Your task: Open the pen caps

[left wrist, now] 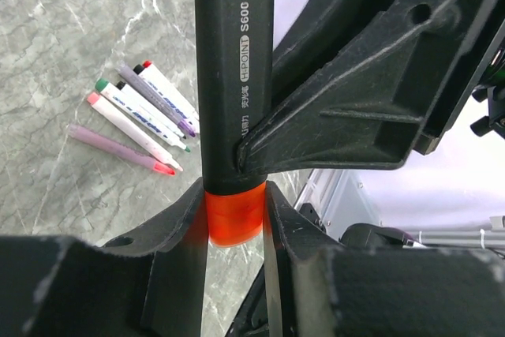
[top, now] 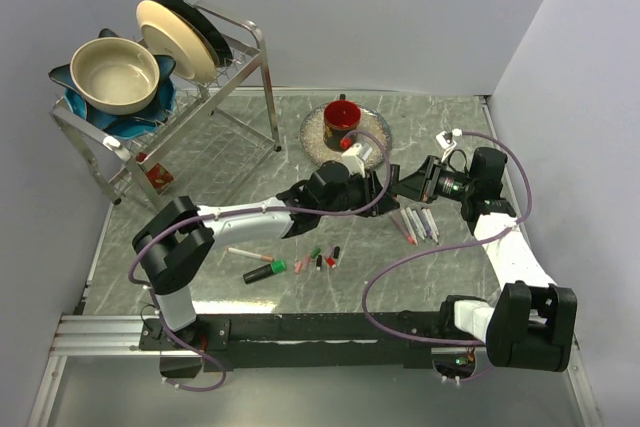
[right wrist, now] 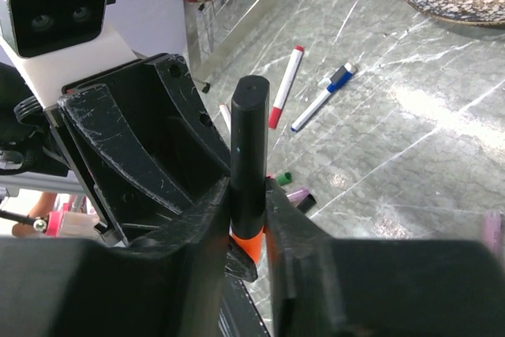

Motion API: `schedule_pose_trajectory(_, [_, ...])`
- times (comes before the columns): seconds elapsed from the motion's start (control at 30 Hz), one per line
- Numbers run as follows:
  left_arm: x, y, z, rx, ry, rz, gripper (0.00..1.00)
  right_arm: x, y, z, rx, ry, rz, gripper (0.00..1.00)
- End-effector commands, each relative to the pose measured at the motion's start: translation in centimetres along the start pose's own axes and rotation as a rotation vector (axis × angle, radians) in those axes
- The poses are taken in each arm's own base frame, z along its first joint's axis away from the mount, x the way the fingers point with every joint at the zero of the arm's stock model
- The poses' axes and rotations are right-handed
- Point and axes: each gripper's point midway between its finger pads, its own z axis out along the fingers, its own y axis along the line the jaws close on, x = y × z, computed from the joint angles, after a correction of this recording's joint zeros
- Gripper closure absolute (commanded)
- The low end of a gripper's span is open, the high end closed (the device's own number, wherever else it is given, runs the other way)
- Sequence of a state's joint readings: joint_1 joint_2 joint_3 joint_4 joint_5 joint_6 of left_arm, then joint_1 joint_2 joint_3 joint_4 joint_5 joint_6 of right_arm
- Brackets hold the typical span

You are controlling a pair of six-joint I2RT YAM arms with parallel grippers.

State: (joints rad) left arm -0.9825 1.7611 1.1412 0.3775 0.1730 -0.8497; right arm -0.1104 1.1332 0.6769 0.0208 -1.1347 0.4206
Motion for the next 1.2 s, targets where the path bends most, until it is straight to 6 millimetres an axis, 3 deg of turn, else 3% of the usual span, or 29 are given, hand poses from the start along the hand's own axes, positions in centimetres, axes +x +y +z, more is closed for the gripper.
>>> schedule_pose_trajectory(0.0, [0.2, -3.5, 0.2, 0.137, 0.056, 0.066, 0.89, -0.5, -0.3, 0.0, 0.004, -0.011, -0.042, 0.65])
schedule_pose_trajectory(0.13, [0.7, -3.4, 0.5, 0.136, 0.093, 0.081, 0.89, -0.4, -0.7, 0.1, 0.018, -0.01, -0.036, 0.56])
schedule_pose_trajectory(0.27, [0.8, -2.9, 0.8, 0.109, 0.112, 0.095, 0.88, -0.5, -1.4, 0.1, 0.059, -0.009, -0.034, 0.59])
schedule_pose_trajectory(0.37, [0.7, -2.7, 0.7, 0.091, 0.11, 0.103, 0.86, -0.6, -1.6, 0.1, 0.072, -0.005, -0.04, 0.94])
schedule_pose_trajectory(0.4, [0.6, -2.7, 0.6, 0.094, 0.103, 0.104, 0.75, -0.7, -1.4, 0.0, 0.071, -0.007, -0.047, 1.0])
schedule_pose_trajectory(0.5, [-0.3, -3.3, -0.7, 0.201, 0.067, 0.063, 0.39, -0.7, -0.2, -0.2, 0.013, 0.005, -0.052, 1.0])
schedule_pose_trajectory(0.53, [-0.8, -3.8, -1.3, 0.25, 0.051, 0.015, 0.34, -0.5, 0.2, -0.2, -0.017, 0.014, -0.059, 1.0])
schedule_pose_trajectory(0.57, [0.5, -3.3, -2.4, 0.299, 0.092, -0.011, 0.31, -0.5, 0.5, -0.4, -0.047, 0.017, -0.08, 1.0])
schedule_pose_trajectory(0.6, [-1.5, -4.1, -3.2, 0.383, 0.023, 0.001, 0.26, 0.5, 1.6, -0.7, -0.131, 0.054, -0.068, 1.0])
schedule_pose_trajectory(0.67, [-0.8, -3.9, -4.4, 0.443, 0.053, -0.053, 0.23, 0.7, 2.5, -1.0, -0.217, 0.064, -0.09, 1.0])
schedule_pose_trajectory(0.7, [-1.6, -4.5, -5.0, 0.498, 0.025, -0.036, 0.22, 1.0, 3.1, -1.1, -0.254, 0.077, -0.087, 1.0])
schedule_pose_trajectory(0.9, [-1.1, -6.2, -5.9, 0.653, 0.055, -0.054, 0.22, 1.2, 3.5, -1.2, -0.281, 0.088, -0.079, 1.0])
schedule_pose_trajectory(0.93, [-1.6, -7.3, -6.6, 0.712, 0.035, -0.049, 0.21, 1.2, 3.5, -1.3, -0.285, 0.091, -0.079, 1.0])
schedule_pose_trajectory(1.17, [-0.2, -7.5, -4.9, 0.705, 0.087, -0.06, 0.22, 1.0, 3.6, -1.3, -0.292, 0.092, -0.08, 1.0])
